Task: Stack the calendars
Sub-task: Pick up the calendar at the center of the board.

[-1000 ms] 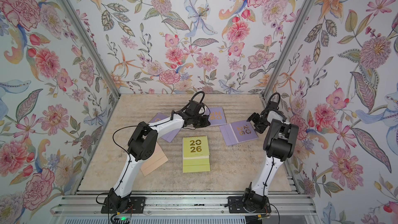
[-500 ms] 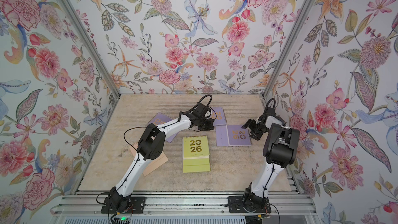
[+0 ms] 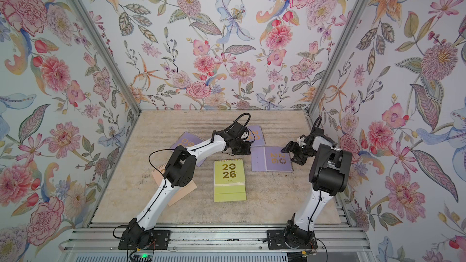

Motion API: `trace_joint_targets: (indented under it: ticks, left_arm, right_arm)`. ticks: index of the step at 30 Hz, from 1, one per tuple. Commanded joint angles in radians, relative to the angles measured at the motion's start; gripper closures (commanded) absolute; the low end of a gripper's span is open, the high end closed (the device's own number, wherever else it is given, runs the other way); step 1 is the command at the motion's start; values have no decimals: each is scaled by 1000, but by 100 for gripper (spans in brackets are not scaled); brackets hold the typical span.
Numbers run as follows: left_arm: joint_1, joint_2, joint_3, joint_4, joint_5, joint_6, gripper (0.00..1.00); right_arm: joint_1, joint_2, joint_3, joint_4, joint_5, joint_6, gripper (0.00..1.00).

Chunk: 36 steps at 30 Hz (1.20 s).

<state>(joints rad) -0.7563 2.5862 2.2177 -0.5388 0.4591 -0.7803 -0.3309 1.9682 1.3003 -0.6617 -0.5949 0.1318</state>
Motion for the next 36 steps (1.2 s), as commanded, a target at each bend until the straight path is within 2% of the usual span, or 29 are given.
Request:
trace_joint_targets:
  ticks: [1,7,12,17,21,27,29,33,36]
  left_arm:
    - [-17,56,64,-57,-17,21,100]
    - [-20,67,57,-58,3,18,100]
    - [-20,60,36,-37,16,6,100]
    - [-14,52,36,-22,27,-1,100]
    - [-7,38,37,-8,33,-8,100]
    - [9,-11,39,24,42,-20,100]
    - [15,-33,39,32,44,-24,100]
    - [32,-90,40,39,40,-19,92]
    - [45,-146,36,39,32,-3,84]
  right_arm:
    - [-2,41,13,-83,-45,-103,18]
    - [-14,70,16,-84,-221,-138,18]
    - [-15,81,35,-82,-442,-159,23]
    - [1,73,33,-81,-535,-170,30]
    - [29,64,37,-81,-513,-169,42]
    - [38,5,51,-80,-424,-143,75]
    - [38,-22,56,-81,-408,-136,83]
    - [38,-78,73,-82,-411,-118,91]
    - [40,-131,78,-82,-406,-106,93]
